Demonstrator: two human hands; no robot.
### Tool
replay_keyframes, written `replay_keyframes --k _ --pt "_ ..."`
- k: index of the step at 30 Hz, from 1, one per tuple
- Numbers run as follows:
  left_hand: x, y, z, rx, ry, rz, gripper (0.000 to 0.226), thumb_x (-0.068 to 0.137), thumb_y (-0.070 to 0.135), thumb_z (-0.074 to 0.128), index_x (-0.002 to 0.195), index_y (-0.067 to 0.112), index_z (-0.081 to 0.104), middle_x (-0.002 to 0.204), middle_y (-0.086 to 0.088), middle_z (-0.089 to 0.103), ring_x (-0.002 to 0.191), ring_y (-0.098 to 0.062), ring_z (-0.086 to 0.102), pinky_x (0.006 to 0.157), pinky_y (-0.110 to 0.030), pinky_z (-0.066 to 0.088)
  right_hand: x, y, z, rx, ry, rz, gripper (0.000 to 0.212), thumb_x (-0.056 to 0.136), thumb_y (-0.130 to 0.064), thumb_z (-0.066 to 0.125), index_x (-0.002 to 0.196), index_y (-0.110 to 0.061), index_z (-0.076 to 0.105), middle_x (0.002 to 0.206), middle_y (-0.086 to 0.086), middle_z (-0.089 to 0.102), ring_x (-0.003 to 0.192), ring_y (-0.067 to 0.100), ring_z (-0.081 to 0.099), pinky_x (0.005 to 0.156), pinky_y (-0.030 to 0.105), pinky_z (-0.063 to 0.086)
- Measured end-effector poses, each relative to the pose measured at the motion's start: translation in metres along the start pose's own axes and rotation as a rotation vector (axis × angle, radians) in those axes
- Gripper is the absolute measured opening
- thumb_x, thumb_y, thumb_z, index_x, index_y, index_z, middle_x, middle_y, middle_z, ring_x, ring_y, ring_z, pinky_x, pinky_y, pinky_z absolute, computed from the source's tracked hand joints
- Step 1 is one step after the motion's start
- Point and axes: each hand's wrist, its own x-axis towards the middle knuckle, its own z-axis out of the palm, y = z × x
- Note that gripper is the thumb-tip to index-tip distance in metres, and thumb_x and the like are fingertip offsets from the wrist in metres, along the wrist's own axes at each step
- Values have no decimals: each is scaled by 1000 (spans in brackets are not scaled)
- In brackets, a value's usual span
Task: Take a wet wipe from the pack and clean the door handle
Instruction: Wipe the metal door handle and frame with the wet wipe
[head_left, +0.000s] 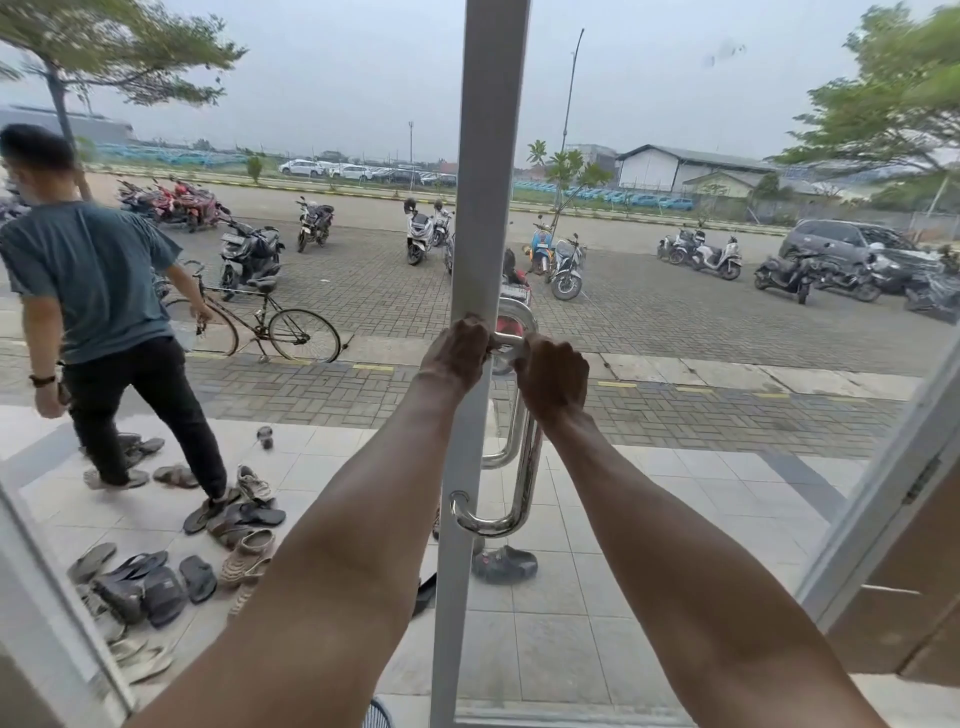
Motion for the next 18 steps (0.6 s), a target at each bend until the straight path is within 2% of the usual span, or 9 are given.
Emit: replay_keyframes --k 2,5,8,12,15,18 --pt "-1 0 0 5 17 22 23 90 3 62 111 -5 59 113 -23 66 105 -37 65 92 -40 53 -3 4 7 32 38 31 13 89 -22 59 94 -13 66 80 15 72 75 35 69 64 37 53" --pt "-2 -1 2 -4 14 35 21 89 3 63 109 -4 59 112 -22 66 105 -36 65 92 -39 52 -19 15 19 107 127 151 27 87 -35 65 101 -12 67 80 16 72 73 36 69 62 35 52" --pt "-2 -1 1 -7 5 34 22 89 3 63 110 -3 60 115 -21 65 106 -35 64 93 -39 52 -39 24 33 218 114 306 37 85 -45 64 91 -9 70 79 17 72 72 37 68 62 36 52" --pt "-2 0 2 -12 -5 3 19 90 3 61 109 -1 60 114 -18 65 105 -33 64 93 -38 51 -44 22 38 346 49 460 33 82 -40 62 80 -9 72 79 16 72 76 37 66 63 34 45" --pt "-1 0 2 -14 -9 -9 20 90 3 60 110 0 60 114 -17 65 105 -33 64 93 -38 51 -39 17 27 293 75 445 27 82 -37 63 84 -12 73 81 17 72 77 38 66 64 34 46" --pt "0 1 2 -15 -11 -20 22 90 4 61 112 -1 58 114 -18 66 105 -33 64 93 -36 51 -24 7 12 236 130 291 17 86 -27 58 84 -15 70 77 15 72 73 37 67 61 33 48"
